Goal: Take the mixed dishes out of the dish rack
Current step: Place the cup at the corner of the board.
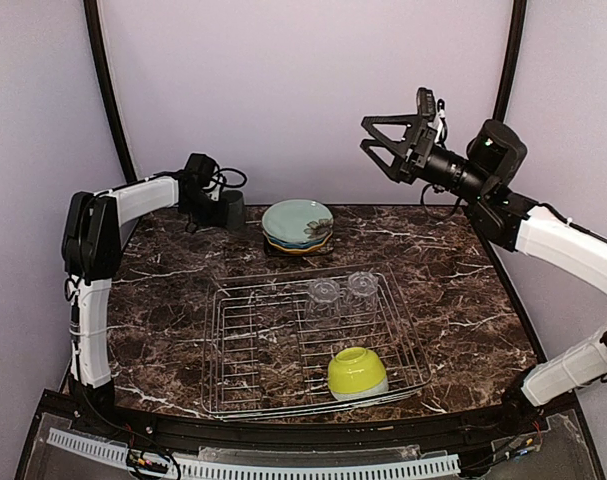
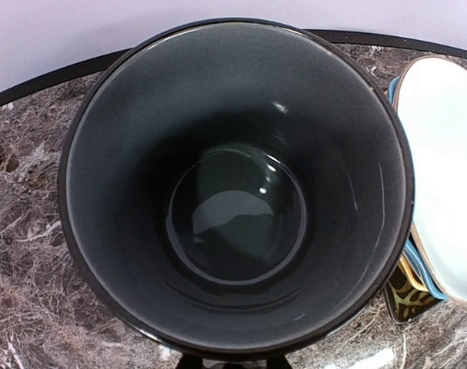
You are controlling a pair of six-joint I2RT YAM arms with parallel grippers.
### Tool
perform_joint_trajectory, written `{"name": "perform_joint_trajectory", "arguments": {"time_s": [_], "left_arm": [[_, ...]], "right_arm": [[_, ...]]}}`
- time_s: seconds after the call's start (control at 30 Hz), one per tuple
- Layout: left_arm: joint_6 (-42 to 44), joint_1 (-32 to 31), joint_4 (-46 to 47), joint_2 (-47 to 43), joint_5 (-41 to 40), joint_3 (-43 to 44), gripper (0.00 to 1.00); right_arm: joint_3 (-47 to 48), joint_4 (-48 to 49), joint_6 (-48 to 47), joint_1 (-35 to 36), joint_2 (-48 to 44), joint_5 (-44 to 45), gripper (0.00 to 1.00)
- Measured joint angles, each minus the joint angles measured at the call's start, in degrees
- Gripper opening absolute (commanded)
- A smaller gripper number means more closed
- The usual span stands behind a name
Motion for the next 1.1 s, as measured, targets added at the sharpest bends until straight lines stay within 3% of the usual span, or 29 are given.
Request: {"name": "perform_joint_trajectory", "arguments": {"time_s": [0.53,0.83,1.1], "left_arm": [[2.78,0.02,2.97,7.26,-1.29,4.76,0.01],[3.78,0.02,3.43,8.98,-1.25,5.35,0.06],[4.07,0.02,4.31,11.08,-0.11,7.87,0.03]], "right_arm": [[-5.05,-1.92,-7.48,-1.75,-4.2,-0.63,0.99],[-6.23,-10.21,-16.48,-1.81,-4.87,0.74,0.99],[-7.98,-16.04,-22.77,-1.81,-5.57,1.42,0.99]]}}
